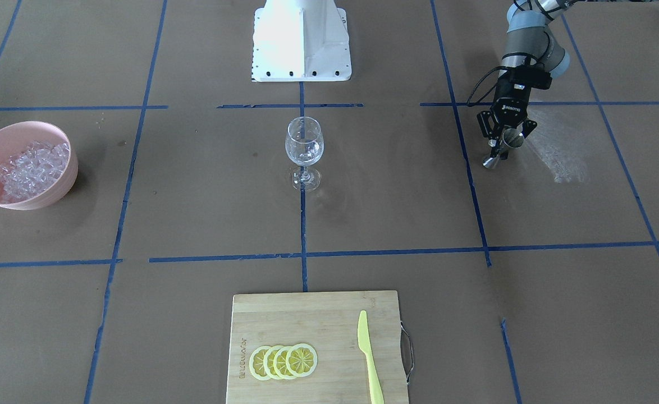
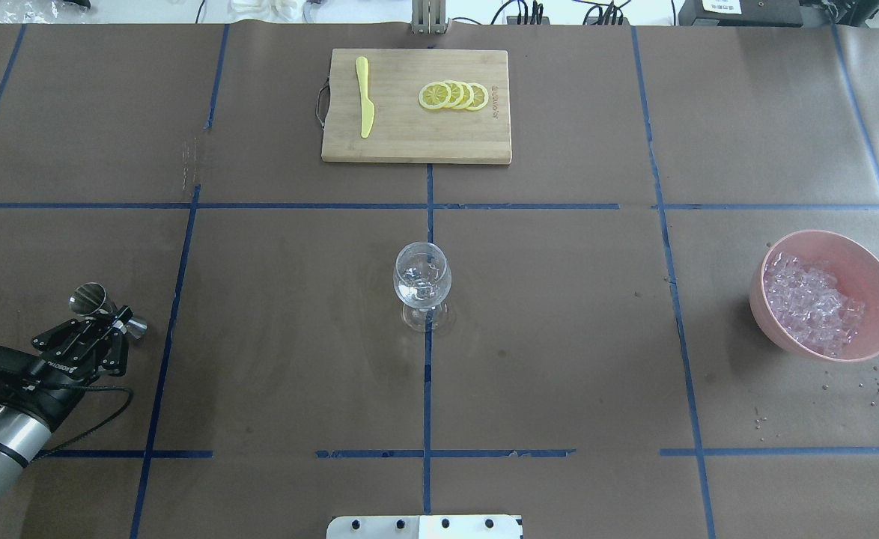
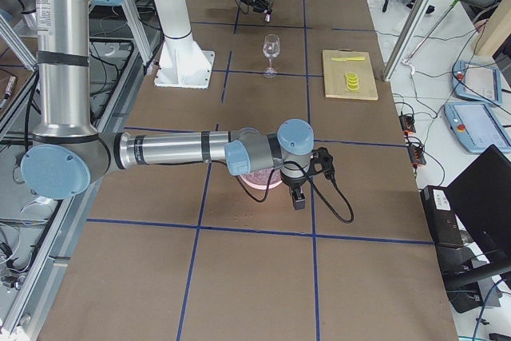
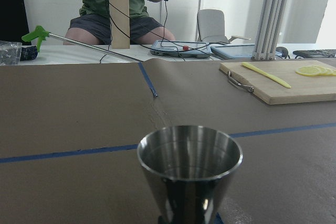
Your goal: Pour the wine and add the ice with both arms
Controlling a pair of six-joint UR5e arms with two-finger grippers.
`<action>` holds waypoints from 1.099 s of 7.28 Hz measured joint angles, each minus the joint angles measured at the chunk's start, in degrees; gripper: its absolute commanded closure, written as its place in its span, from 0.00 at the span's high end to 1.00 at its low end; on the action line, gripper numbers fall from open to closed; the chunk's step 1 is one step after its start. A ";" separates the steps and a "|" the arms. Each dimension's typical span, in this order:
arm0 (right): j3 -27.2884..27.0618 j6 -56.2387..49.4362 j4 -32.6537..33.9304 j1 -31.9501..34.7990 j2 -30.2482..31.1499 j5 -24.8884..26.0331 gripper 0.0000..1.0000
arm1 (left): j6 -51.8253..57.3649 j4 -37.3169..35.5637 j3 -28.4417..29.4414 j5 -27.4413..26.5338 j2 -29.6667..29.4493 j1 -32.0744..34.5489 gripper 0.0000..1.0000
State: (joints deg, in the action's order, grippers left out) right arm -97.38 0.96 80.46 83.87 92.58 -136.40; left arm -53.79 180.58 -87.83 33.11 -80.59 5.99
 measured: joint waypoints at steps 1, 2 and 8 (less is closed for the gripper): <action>0.00 0.00 0.00 -0.01 0.01 0.00 1.00 | 0.00 0.04 0.04 0.09 0.00 -0.01 0.21; 0.00 0.00 0.03 -0.02 0.01 -0.03 1.00 | 0.00 0.09 0.04 0.15 0.00 -0.01 0.21; -0.01 0.03 -0.03 -0.02 -0.03 -0.01 1.00 | -0.15 0.13 0.10 0.98 0.00 -0.10 0.66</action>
State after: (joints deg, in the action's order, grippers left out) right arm -97.38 0.99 80.42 83.85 92.55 -136.41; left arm -53.94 180.70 -87.73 34.09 -80.60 5.89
